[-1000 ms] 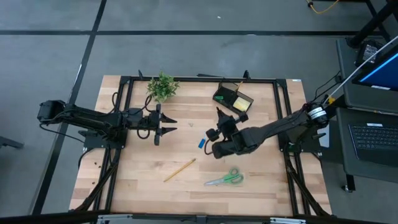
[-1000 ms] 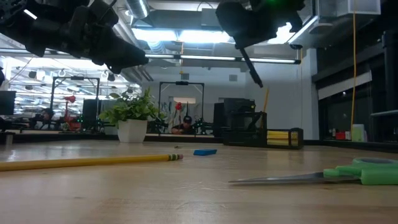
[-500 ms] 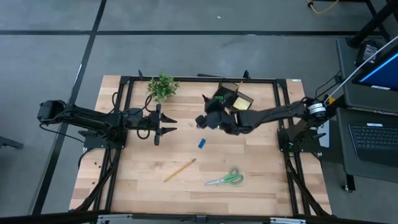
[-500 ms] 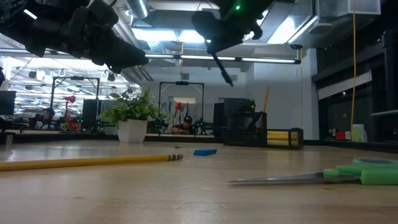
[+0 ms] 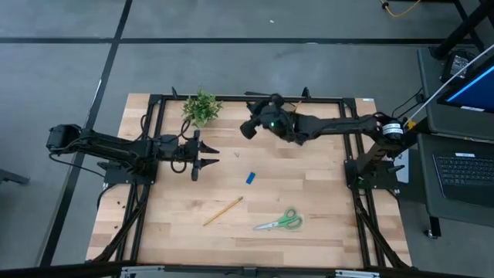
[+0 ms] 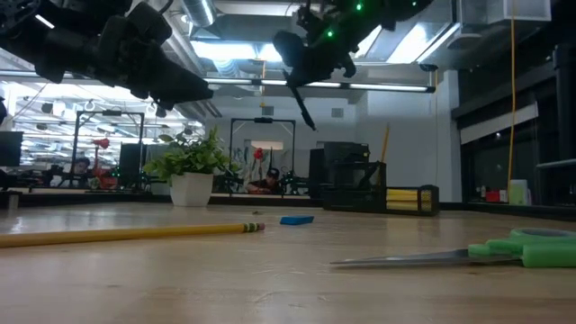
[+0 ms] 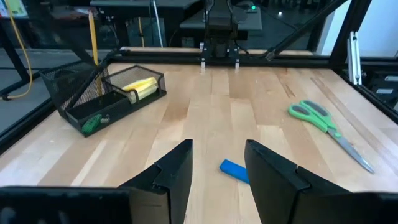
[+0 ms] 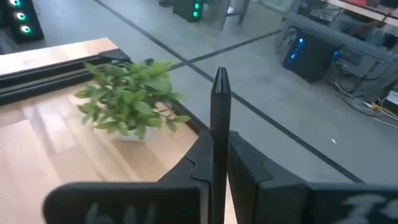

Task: Pick and place office supplies into organizer
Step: Put the black pen into the black desk organizer

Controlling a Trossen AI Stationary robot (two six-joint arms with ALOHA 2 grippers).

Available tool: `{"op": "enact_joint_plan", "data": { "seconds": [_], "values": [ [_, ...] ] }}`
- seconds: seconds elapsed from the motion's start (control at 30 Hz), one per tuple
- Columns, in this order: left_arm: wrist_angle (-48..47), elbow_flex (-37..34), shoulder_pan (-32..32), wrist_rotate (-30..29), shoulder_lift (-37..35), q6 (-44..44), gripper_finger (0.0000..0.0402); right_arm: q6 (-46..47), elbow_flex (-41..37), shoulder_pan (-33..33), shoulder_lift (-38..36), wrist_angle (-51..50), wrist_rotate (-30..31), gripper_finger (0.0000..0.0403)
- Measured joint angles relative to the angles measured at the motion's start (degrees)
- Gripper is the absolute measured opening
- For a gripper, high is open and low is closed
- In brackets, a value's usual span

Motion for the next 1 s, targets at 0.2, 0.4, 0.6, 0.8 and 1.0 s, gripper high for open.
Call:
{"op": "enact_joint_plan", "data": {
  "seconds": [0.2, 0.4, 0.6, 0.8, 1.0],
  "values": [
    [-2.41, 0.00, -0.01, 0.00, 0.02, -0.99, 0.0141, -0.53, -0.02, -3.05, 0.00, -1.10, -0.60, 0.0029],
    [-3.04, 0.00, -0.01, 0.00, 0.02, -1.27, 0.0141, 0.37, -0.04, -5.56, 0.00, -1.11, -5.06, 0.0029],
    [-3.03, 0.00, 0.00, 0.00, 0.02, -1.53, 0.0141, -0.51, -0.04, -6.06, 0.00, -0.99, -5.20, 0.0032],
    [-3.03, 0.00, 0.00, 0.00, 0.02, -1.53, 0.0141, -2.87, -0.04, -6.06, 0.00, -0.72, -6.14, 0.0029],
    [-3.03, 0.00, -0.01, 0.00, 0.02, -1.52, 0.0141, -2.65, -0.04, -6.06, 0.00, -0.80, -9.66, 0.0040]
  ]
}}
